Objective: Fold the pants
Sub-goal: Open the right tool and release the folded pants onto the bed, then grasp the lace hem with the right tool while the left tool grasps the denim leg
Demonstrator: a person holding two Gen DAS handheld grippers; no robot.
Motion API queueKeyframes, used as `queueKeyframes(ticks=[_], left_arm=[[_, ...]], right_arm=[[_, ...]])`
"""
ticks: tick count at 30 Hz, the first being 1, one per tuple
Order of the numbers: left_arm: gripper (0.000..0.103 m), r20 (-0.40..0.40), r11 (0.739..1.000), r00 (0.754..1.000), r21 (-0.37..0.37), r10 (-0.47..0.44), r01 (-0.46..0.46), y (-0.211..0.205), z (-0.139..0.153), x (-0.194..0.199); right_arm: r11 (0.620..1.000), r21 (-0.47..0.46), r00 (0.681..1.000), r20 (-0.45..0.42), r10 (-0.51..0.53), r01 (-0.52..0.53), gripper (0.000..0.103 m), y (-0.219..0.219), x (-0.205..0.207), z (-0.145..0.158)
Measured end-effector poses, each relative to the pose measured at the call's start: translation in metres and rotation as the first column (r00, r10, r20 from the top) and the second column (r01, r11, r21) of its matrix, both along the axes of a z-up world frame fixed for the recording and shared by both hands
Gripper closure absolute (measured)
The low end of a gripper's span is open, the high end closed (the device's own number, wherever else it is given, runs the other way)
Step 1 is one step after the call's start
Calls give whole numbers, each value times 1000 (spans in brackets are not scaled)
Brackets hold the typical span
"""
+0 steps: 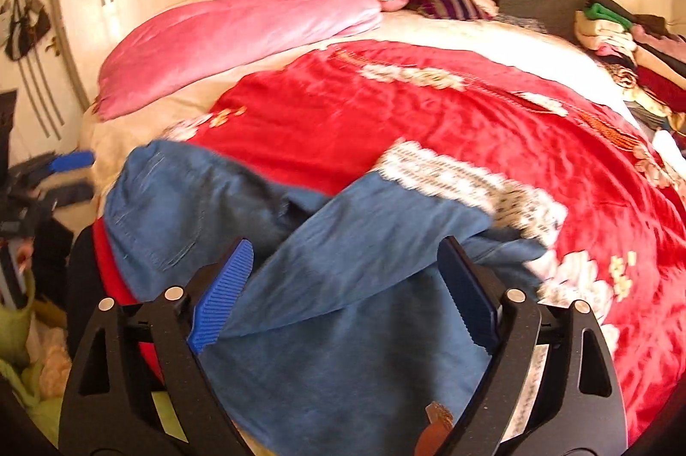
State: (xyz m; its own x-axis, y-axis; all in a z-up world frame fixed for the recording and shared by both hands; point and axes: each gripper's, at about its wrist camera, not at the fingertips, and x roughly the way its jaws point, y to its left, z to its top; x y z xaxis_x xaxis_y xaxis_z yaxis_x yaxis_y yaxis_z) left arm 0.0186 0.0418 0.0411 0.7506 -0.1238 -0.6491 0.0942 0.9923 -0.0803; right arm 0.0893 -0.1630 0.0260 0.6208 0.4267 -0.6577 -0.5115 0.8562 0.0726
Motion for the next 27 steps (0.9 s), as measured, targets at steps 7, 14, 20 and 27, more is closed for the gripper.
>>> queueKeyframes(ticks=[7,14,20,27], left_arm=[[18,-61,991,989,-5,-133,133,-44,-20,16],[20,-115,969,962,-38,-249,246,-80,-43,37],[28,-171,942,930,-144,-325,302,-99,-64,61],[57,-194,926,909,-169,-368,339,-121,-86,70]], right_arm=[[997,-22,996,-41,-77,76,17,-6,38,4],[995,-84,997,-52,-57,52,17,17,80,3],[989,-144,989,-141,-35,15,17,46,128,-19],[963,-267,978,-190,-82,29,17,70,168,-51]])
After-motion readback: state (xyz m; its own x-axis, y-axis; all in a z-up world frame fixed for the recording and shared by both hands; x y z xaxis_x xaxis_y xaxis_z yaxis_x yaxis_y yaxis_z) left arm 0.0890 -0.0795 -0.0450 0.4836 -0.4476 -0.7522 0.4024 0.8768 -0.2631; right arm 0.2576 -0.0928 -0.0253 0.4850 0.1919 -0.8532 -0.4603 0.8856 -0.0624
